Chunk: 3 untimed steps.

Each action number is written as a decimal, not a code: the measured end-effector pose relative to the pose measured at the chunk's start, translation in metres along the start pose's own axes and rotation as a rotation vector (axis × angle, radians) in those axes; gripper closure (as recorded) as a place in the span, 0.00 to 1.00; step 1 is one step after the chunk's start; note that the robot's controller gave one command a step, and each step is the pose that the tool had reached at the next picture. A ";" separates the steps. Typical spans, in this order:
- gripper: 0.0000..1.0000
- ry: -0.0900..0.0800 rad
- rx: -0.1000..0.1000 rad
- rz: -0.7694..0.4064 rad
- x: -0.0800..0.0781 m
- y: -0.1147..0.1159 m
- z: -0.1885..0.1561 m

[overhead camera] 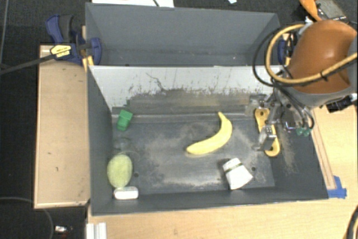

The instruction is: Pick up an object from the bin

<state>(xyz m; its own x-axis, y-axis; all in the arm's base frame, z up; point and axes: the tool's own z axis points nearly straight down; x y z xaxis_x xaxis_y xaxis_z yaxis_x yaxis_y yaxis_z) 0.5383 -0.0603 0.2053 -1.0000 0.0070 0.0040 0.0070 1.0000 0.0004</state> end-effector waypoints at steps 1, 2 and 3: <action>0.00 -0.008 0.001 -0.003 -0.002 0.000 -0.004; 0.00 -0.010 0.002 -0.175 -0.024 0.022 0.059; 0.00 -0.016 0.006 -0.557 -0.042 0.045 0.075</action>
Offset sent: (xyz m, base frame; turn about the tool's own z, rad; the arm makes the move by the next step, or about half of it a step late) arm 0.0484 0.0465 -0.1353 -0.3727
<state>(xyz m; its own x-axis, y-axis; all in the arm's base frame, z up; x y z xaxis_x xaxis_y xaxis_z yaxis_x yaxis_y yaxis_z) 0.5806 -0.0151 0.1300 -0.8526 -0.5224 -0.0108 -0.5224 0.8527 -0.0076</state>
